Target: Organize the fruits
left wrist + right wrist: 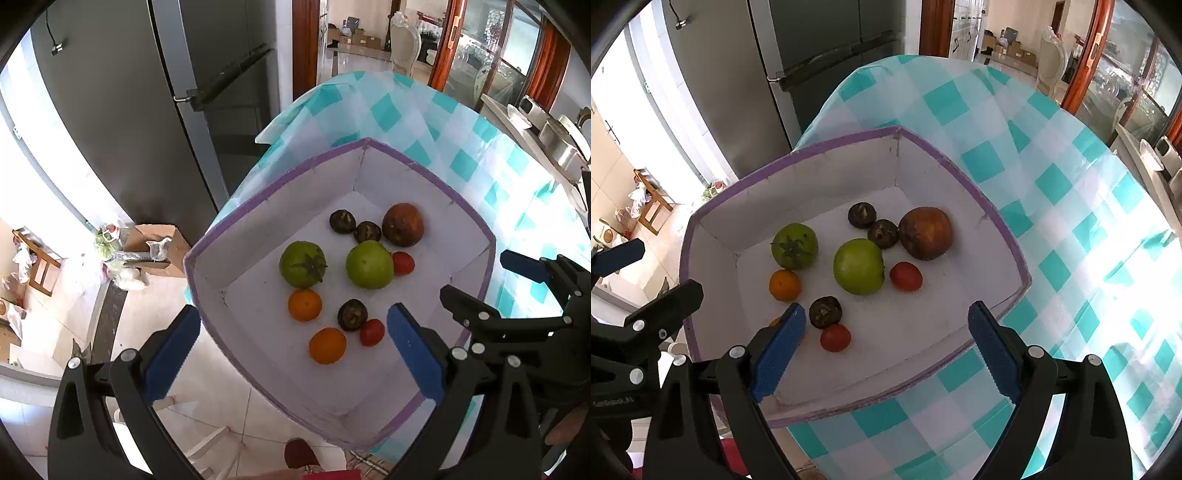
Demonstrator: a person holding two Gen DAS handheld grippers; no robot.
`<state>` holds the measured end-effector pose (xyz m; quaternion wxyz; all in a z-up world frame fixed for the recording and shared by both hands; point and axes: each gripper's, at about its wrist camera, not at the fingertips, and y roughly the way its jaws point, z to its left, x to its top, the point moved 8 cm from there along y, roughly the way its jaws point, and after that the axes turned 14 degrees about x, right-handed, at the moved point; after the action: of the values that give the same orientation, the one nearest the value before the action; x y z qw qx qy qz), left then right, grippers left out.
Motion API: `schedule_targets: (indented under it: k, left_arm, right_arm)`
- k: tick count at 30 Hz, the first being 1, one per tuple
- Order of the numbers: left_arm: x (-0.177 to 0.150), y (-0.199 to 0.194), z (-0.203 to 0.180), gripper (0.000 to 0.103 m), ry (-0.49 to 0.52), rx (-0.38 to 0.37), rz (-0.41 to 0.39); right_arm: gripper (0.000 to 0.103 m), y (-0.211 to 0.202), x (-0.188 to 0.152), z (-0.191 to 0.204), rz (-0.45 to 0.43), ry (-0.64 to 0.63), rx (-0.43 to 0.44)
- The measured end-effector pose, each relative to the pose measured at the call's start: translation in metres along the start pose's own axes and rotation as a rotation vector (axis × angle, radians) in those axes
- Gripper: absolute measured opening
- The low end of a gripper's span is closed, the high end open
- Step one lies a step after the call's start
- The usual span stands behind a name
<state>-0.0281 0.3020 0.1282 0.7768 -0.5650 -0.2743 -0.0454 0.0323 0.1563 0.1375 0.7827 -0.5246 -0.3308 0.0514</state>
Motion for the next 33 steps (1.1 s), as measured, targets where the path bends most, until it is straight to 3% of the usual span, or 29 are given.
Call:
schedule_targets:
  k: [33]
  left_arm:
    - [-0.006,0.008,-0.017,0.101,-0.011,-0.016,0.045]
  right_arm:
    - [0.087,0.011,-0.015,-0.014,0.034,0.033,0.023]
